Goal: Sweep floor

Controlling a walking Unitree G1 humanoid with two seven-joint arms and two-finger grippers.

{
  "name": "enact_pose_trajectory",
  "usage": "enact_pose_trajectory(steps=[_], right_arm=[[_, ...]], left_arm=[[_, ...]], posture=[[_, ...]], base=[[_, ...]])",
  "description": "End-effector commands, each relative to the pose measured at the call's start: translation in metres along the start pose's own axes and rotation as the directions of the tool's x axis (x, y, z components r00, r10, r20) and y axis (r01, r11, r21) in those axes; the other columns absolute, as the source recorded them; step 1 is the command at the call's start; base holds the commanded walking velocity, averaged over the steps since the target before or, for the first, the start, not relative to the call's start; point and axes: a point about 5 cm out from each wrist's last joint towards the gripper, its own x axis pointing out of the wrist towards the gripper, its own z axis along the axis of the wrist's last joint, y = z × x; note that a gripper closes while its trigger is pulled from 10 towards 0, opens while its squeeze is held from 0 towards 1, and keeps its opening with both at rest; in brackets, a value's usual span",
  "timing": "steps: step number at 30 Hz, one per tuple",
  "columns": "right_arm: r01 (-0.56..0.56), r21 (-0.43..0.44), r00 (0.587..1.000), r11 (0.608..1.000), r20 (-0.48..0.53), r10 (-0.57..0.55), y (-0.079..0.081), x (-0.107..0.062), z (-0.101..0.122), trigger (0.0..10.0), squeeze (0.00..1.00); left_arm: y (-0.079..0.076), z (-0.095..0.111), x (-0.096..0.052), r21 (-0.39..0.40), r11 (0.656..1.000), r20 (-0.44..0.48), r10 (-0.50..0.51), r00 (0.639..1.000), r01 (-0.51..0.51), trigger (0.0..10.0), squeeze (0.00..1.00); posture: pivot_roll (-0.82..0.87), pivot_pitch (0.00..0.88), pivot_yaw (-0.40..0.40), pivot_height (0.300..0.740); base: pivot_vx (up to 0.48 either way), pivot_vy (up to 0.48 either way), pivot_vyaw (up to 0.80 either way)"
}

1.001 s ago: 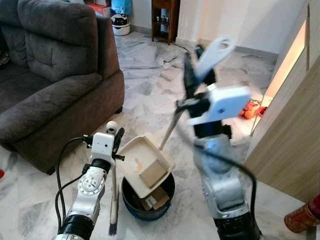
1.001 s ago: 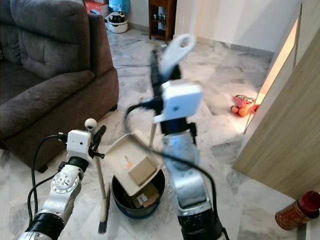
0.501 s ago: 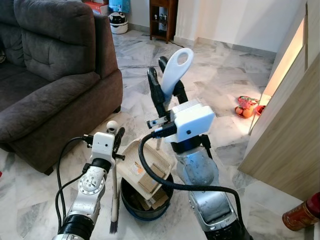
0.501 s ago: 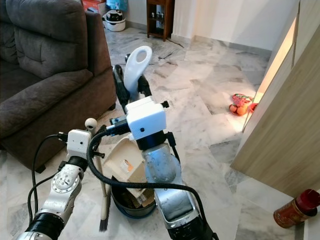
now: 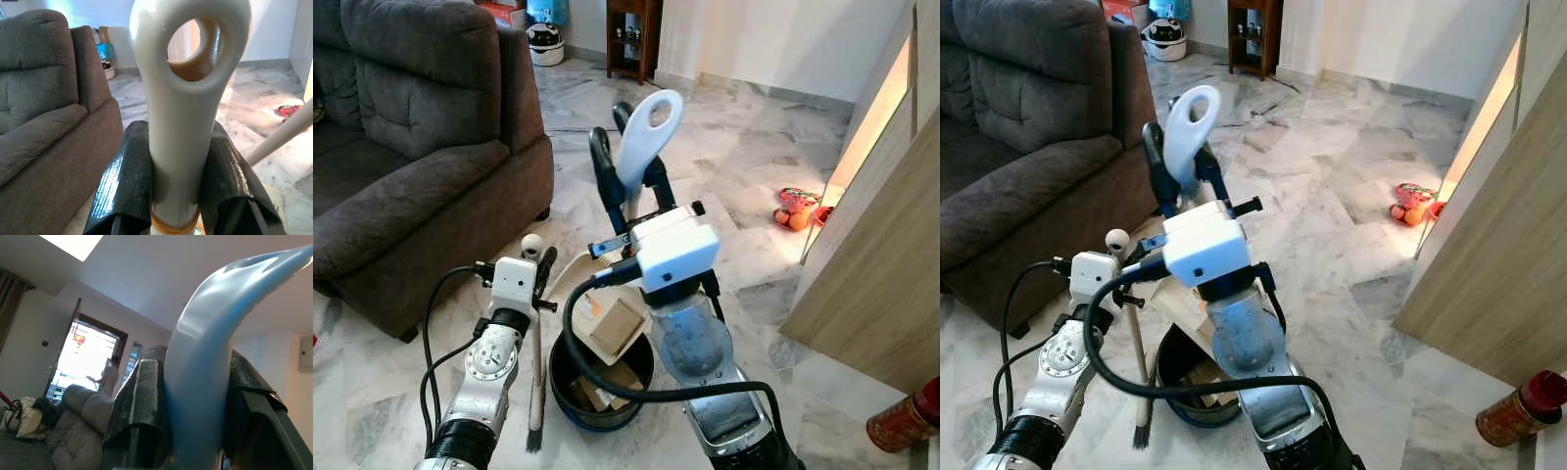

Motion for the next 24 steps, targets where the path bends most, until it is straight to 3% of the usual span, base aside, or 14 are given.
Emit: enact_pose_trajectory(steps=[1, 17, 24], right_arm=[[-0.029, -0.041, 0.991, 0.999, 0.126, 0.034, 0.007, 0.005, 0.020, 10.0, 0.00], [-0.052, -0.028, 0.992, 0.998, 0.114, 0.055, 0.014, 0.003, 0.017, 10.0, 0.00], [-0.017, -0.087, 0.995, 0.996, 0.100, 0.025, 0.004, 0.006, 0.011, 10.0, 0.00]], left_arm=[[0.002, 0.009, 0.002, 0.042, 0.999, 0.049, -0.015, 0.999, 0.013, 10.0, 0.00], [0.001, 0.010, 0.002, 0.042, 0.999, 0.050, -0.015, 0.999, 0.013, 10.0, 0.00], [0.001, 0.010, 0.003, 0.041, 0.999, 0.051, -0.016, 0.999, 0.014, 10.0, 0.00]], posture=[[0.01, 0.000, -0.001, 0.740], [0.01, 0.000, -0.002, 0.740], [0.01, 0.000, -0.004, 0.740]], base=[[0.000, 0.000, 0.00], [0.000, 0.000, 0.00], [0.000, 0.000, 0.00]])
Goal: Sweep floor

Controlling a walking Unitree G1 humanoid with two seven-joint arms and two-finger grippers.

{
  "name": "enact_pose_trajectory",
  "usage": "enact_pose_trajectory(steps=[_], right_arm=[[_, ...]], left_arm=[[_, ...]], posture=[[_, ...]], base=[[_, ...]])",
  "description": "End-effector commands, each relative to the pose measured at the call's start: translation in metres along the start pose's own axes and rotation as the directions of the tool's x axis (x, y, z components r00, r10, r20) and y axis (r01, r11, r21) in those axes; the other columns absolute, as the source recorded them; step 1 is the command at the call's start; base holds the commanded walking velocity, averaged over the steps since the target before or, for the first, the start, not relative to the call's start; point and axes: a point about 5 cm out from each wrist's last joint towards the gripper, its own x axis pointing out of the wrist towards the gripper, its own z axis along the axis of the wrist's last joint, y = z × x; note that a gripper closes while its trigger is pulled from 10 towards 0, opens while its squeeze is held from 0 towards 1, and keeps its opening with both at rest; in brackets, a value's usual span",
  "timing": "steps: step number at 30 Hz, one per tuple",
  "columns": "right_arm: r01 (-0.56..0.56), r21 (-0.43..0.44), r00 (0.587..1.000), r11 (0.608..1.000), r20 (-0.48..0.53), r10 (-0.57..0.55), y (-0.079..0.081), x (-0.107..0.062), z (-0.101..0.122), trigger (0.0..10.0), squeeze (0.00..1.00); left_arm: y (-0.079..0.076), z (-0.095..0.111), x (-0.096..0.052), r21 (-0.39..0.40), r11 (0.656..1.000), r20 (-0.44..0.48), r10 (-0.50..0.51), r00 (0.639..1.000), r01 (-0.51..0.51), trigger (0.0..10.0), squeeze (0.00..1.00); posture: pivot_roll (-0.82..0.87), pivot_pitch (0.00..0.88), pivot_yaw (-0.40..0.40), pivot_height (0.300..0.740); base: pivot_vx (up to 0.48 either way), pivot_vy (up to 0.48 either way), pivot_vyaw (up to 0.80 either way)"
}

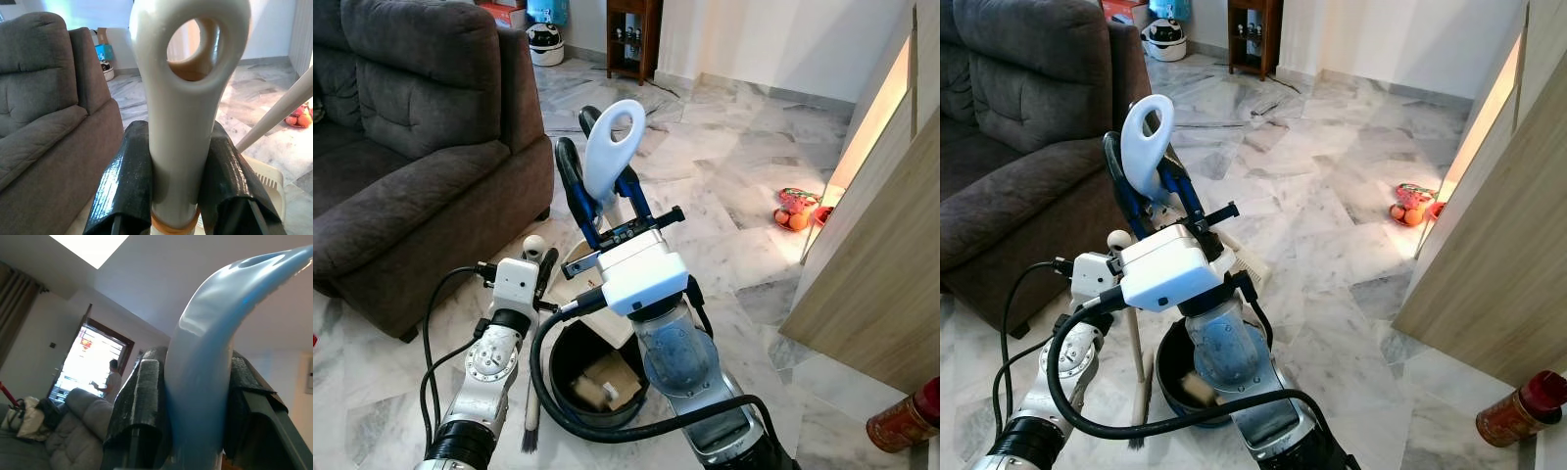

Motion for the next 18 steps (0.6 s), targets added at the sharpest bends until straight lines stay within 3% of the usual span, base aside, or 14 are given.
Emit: enact_pose_trajectory(steps=[1, 2, 6, 8, 10, 11, 14, 15, 18], right_arm=[[0.041, -0.062, 0.998, 0.997, 0.054, -0.038, -0.015, 0.009, 0.002, 10.0, 0.00], [0.041, -0.062, 0.998, 0.997, 0.054, -0.038, -0.015, 0.009, 0.002, 10.0, 0.00], [0.140, -0.216, 0.990, 0.966, 0.029, -0.137, -0.056, 0.013, -0.015, 10.0, 0.00], [0.154, -0.256, 0.988, 0.954, 0.019, -0.155, -0.064, 0.012, -0.020, 10.0, 0.00], [0.199, -0.326, 0.976, 0.924, -0.014, -0.215, -0.088, 0.007, -0.031, 10.0, 0.00], [0.199, -0.326, 0.976, 0.924, -0.014, -0.215, -0.088, 0.007, -0.031, 10.0, 0.00], [0.225, -0.383, 0.958, 0.896, -0.080, -0.275, -0.107, -0.002, -0.047, 10.0, 0.00], [0.248, -0.387, 0.939, 0.888, -0.131, -0.320, -0.117, -0.012, -0.059, 10.0, 0.00], [0.267, -0.390, 0.912, 0.881, -0.194, -0.362, -0.127, -0.023, -0.073, 10.0, 0.00]], left_arm=[[0.002, 0.010, 0.003, 0.020, 1.000, 0.051, -0.004, 0.999, 0.003, 10.0, 0.00], [0.002, 0.010, 0.003, 0.020, 1.000, 0.051, -0.004, 0.999, 0.003, 10.0, 0.00], [0.001, 0.010, 0.004, 0.019, 1.000, 0.052, -0.006, 0.999, 0.005, 10.0, 0.00], [0.000, 0.010, 0.004, 0.019, 1.000, 0.053, -0.007, 0.999, 0.006, 10.0, 0.00], [0.001, 0.010, 0.004, 0.019, 1.000, 0.055, -0.006, 0.998, 0.005, 10.0, 0.00], [0.001, 0.010, 0.004, 0.019, 1.000, 0.055, -0.006, 0.998, 0.005, 10.0, 0.00], [0.001, 0.010, 0.005, 0.019, 1.000, 0.055, -0.005, 0.998, 0.004, 10.0, 0.00], [0.001, 0.010, 0.005, 0.019, 1.000, 0.054, -0.005, 0.999, 0.004, 10.0, 0.00], [0.000, 0.010, 0.005, 0.019, 1.000, 0.053, -0.007, 0.999, 0.006, 10.0, 0.00]], posture=[[0.01, 0.000, -0.004, 0.740], [0.01, 0.000, -0.004, 0.740], [0.00, 0.000, -0.002, 0.740], [0.00, 0.000, -0.002, 0.740], [0.00, 0.000, -0.004, 0.740], [0.00, 0.000, -0.004, 0.740], [0.00, 0.000, -0.006, 0.740], [-0.01, 0.000, -0.006, 0.740], [0.00, 0.000, -0.009, 0.740]], base=[[0.000, 0.000, 0.00], [0.000, 0.000, 0.00], [0.000, 0.000, 0.00], [0.000, 0.000, 0.00], [0.000, 0.000, 0.00], [0.000, 0.000, 0.00], [0.000, 0.000, 0.00], [0.000, 0.000, 0.00], [0.000, 0.000, 0.00]])
